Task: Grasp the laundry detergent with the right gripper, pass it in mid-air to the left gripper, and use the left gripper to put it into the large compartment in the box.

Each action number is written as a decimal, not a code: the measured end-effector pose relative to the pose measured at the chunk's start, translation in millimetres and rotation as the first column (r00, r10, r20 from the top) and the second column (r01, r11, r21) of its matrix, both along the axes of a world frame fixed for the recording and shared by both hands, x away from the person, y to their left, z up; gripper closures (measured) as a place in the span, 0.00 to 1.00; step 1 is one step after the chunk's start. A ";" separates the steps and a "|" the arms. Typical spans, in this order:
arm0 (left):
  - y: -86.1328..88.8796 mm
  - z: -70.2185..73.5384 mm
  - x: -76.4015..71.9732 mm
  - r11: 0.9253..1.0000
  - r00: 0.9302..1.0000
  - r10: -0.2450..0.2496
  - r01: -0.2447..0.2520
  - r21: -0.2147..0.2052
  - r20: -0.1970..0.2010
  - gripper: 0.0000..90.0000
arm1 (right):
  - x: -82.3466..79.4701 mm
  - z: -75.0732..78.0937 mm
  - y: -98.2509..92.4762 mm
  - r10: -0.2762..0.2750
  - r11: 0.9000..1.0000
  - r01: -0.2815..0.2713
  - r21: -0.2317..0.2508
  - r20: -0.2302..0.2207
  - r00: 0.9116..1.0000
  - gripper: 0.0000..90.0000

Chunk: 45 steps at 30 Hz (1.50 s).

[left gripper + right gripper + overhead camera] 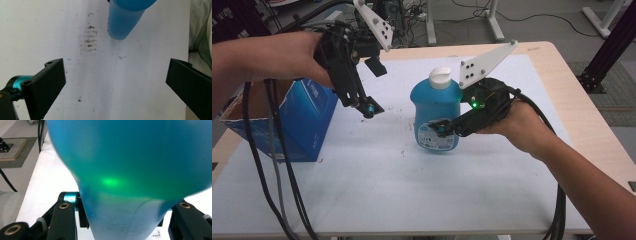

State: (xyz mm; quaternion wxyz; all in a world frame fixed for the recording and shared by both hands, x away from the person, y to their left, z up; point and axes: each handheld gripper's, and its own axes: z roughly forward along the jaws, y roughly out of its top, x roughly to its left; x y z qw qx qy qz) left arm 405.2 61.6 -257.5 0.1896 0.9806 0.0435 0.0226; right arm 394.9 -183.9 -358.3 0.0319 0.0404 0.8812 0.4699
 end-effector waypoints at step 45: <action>-19.8 21.7 -8.3 1.000 1.000 -0.018 0.018 0.018 -0.007 0.03 | 9.8 43.7 60.0 0.117 0.983 -0.115 -0.146 0.010 0.993 0.52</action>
